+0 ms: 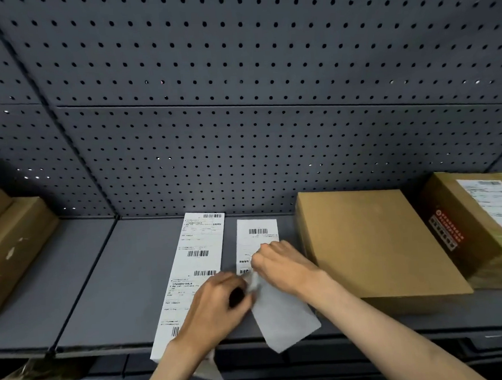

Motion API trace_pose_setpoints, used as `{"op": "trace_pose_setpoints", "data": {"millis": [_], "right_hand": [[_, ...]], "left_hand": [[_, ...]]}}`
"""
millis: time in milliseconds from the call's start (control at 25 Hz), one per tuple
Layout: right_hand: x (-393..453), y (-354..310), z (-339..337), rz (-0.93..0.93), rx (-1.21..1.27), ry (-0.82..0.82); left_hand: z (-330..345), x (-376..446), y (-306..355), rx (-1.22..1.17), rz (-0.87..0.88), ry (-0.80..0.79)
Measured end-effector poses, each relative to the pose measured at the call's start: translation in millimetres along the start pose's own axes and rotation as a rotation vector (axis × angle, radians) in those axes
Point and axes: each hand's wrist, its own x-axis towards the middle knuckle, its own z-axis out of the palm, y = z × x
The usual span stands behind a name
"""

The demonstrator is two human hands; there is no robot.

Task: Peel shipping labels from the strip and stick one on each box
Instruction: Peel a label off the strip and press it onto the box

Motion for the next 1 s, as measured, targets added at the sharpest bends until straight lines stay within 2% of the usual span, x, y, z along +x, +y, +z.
{"op": "trace_pose_setpoints", "data": {"millis": [120,160,240,360,440,600,840,1000], "right_hand": [[-10,0,-4,0.018,-0.034,0.169],[-14,1,-6,0.039,-0.018,0.221],[-21,1,-7,0.047,0.013,0.335],[-31,1,-7,0.050,0.082,0.410],[-35,3,-4,0.062,0.238,0.466],[-33,7,1,0.069,0.704,0.557],[-32,7,-6,0.076,0.870,0.606],[-36,10,-8,-0.020,0.800,0.587]], "left_hand": [[-4,12,7,-0.234,-0.330,0.229],[-5,17,8,-0.298,-0.423,0.248],[-5,25,13,-0.466,-0.507,0.158],[-4,30,25,-0.799,-0.414,0.063],[-4,30,28,-0.857,-0.340,0.067],[-3,27,34,-0.843,-0.253,0.068],[-5,21,48,-0.822,-0.177,0.023],[-7,17,49,-0.804,-0.177,0.020]]}}
